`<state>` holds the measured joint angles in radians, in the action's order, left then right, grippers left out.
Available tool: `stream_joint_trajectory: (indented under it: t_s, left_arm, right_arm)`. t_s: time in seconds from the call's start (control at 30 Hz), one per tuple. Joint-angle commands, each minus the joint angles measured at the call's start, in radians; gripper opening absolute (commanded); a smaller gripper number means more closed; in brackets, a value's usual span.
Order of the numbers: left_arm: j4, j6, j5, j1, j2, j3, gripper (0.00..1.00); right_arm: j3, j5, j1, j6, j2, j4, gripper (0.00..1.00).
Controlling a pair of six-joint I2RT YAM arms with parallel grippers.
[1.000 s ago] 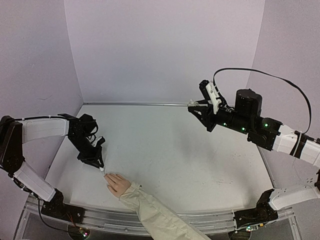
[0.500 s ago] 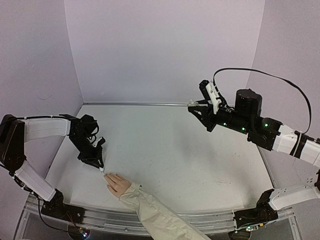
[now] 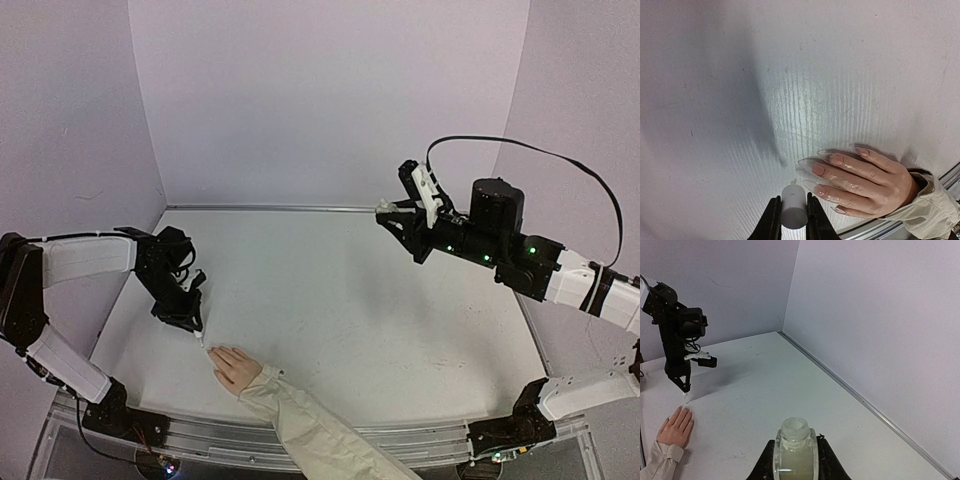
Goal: Paint the nails
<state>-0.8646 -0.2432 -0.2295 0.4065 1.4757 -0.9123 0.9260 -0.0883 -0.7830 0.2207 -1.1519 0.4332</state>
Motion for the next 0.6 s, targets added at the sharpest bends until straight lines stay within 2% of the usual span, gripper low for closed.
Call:
stream_joint_trajectory:
  t_s: [0.0, 0.23, 0.57]
  left_arm:
    - [-0.033, -0.023, -0.051, -0.003, -0.066, -0.039, 0.00]
    - [-0.041, -0.022, -0.150, 0.005, -0.065, -0.029, 0.00]
    - [-0.022, -0.005, -0.122, 0.005, -0.031, -0.032, 0.00]
  right_arm:
    - [0.014, 0.012, 0.002, 0.008, 0.012, 0.043, 0.00]
    - [0.008, 0.002, 0.002, 0.014, 0.015, 0.045, 0.00]
    - [0.005, 0.000, 0.002, 0.005, 0.031, 0.044, 0.00]
